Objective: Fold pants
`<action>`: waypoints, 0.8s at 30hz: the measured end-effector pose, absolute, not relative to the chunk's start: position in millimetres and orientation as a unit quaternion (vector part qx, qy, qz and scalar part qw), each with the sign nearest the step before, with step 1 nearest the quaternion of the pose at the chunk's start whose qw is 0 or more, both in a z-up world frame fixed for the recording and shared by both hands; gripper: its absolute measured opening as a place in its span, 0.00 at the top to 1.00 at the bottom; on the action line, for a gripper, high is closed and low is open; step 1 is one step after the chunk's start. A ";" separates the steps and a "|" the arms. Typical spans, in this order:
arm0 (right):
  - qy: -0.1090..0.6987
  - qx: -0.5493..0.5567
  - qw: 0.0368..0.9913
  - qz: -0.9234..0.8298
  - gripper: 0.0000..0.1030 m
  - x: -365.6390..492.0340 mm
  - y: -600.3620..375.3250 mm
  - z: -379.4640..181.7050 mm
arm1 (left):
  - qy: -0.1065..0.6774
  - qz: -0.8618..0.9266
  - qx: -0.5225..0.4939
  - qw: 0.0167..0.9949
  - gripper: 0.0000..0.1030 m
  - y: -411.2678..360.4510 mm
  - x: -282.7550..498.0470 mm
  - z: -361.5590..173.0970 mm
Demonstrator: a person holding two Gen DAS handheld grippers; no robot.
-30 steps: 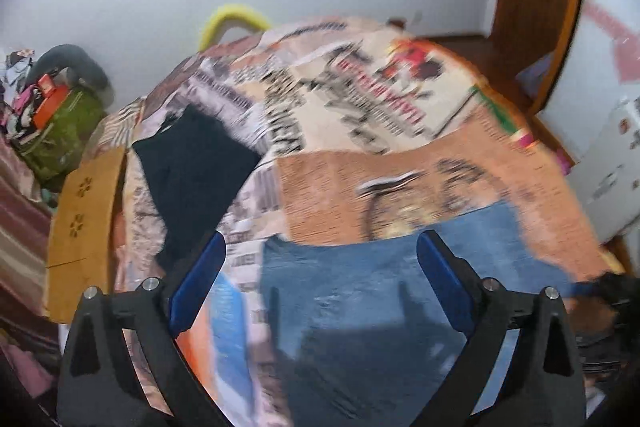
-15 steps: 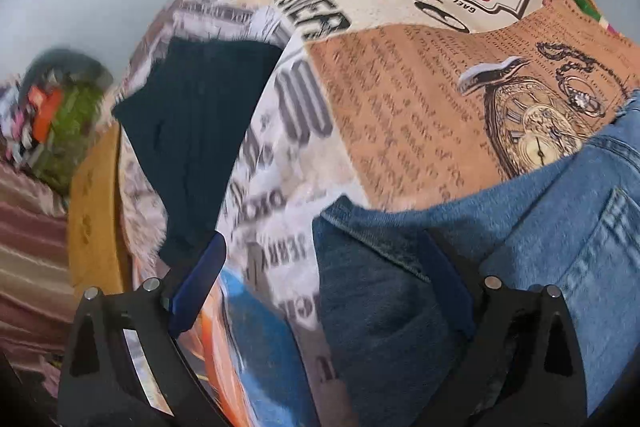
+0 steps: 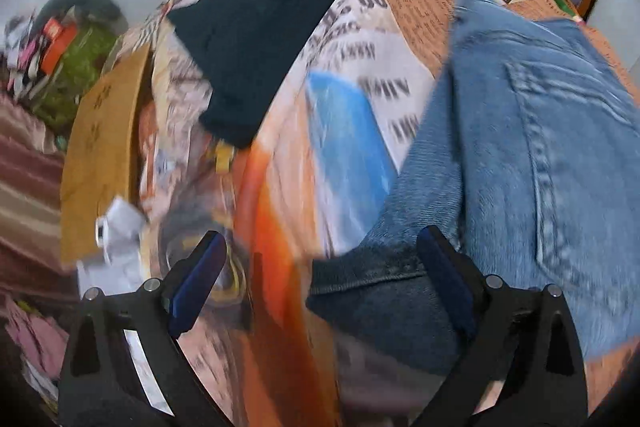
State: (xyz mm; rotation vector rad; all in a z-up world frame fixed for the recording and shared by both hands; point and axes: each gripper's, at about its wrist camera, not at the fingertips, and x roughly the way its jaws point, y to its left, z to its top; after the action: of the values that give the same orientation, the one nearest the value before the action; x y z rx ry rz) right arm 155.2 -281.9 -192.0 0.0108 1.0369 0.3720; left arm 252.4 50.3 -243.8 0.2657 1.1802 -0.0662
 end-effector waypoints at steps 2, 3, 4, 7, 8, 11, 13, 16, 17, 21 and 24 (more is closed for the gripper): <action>0.486 0.002 0.854 0.186 0.34 151.6 -273.2 -186.7 | 0.552 -0.028 0.111 0.826 0.04 51.9 237.5 -239.8; 0.482 -0.002 0.855 0.192 0.34 149.0 -267.9 -183.8 | 0.549 -0.028 0.104 0.829 0.04 51.3 226.5 -236.1; 0.480 -0.004 0.855 0.195 0.34 147.6 -264.8 -182.3 | 0.548 -0.030 0.099 0.830 0.05 50.2 219.7 -233.7; 0.473 -0.013 0.856 0.209 0.34 141.2 -253.9 -176.7 | 0.544 -0.042 0.080 0.834 0.06 43.2 197.3 -225.3; 0.472 -0.014 0.856 0.212 0.34 140.8 -251.2 -176.0 | 0.543 -0.045 0.078 0.835 0.06 40.4 193.0 -223.9; 0.468 -0.015 0.855 0.221 0.34 137.0 -245.7 -175.1 | 0.538 -0.050 0.069 0.838 0.06 30.4 181.8 -220.4; 0.471 -0.017 0.853 0.225 0.34 136.4 -242.4 -179.5 | 0.532 -0.044 0.063 0.843 0.06 26.0 178.0 -219.2; 0.482 -0.025 0.845 0.229 0.34 136.3 -238.6 -193.6 | 0.529 -0.037 0.054 0.846 0.07 27.6 177.5 -218.8; 0.488 -0.025 0.841 0.230 0.34 137.0 -238.8 -198.4 | 0.528 -0.037 0.052 0.847 0.07 28.7 177.0 -218.0; 0.490 -0.037 0.839 0.233 0.32 137.0 -237.8 -198.8 | 0.520 -0.040 0.058 0.851 0.07 29.6 182.5 -209.1; 0.487 -0.042 0.840 0.234 0.32 142.8 -238.8 -192.9 | 0.497 -0.042 0.068 0.864 0.07 27.1 192.5 -193.0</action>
State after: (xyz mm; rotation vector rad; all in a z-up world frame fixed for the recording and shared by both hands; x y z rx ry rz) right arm 142.8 -238.8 -192.9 -0.0892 1.0296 0.4938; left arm 192.5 27.1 -193.0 0.1429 1.0408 -0.0870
